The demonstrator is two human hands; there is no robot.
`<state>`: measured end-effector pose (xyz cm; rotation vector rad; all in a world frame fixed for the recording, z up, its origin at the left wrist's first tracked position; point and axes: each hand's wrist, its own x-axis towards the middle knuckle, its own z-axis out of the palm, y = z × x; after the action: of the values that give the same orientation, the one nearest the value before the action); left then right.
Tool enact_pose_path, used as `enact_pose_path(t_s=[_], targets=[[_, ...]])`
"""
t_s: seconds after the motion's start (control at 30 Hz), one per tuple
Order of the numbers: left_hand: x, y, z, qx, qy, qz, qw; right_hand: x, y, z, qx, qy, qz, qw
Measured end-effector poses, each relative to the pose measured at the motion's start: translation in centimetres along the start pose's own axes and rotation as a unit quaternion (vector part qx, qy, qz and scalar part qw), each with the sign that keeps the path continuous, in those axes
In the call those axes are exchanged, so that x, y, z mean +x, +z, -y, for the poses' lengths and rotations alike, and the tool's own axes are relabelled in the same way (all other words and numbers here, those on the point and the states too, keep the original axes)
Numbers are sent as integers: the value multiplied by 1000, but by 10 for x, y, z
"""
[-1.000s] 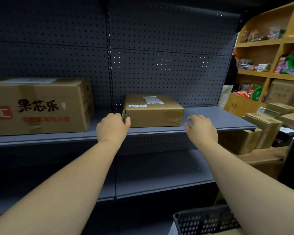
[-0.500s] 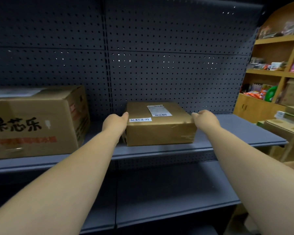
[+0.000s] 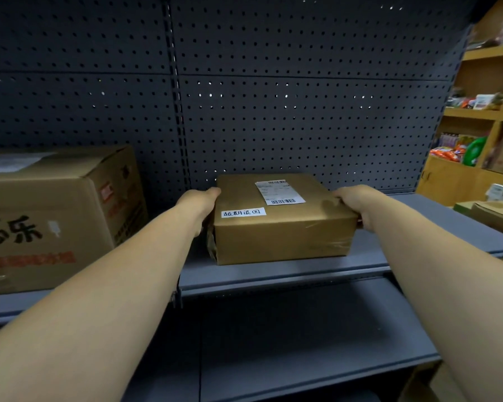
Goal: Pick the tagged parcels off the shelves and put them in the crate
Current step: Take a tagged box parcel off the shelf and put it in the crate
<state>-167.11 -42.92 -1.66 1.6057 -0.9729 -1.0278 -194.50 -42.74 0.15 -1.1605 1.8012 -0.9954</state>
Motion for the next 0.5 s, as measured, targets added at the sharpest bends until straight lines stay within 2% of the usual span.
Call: enact_pose_path(t_s=[0.5], targets=[[-37, -2, 6, -28, 3, -34, 999, -28, -4, -21, 74, -12, -19, 997]])
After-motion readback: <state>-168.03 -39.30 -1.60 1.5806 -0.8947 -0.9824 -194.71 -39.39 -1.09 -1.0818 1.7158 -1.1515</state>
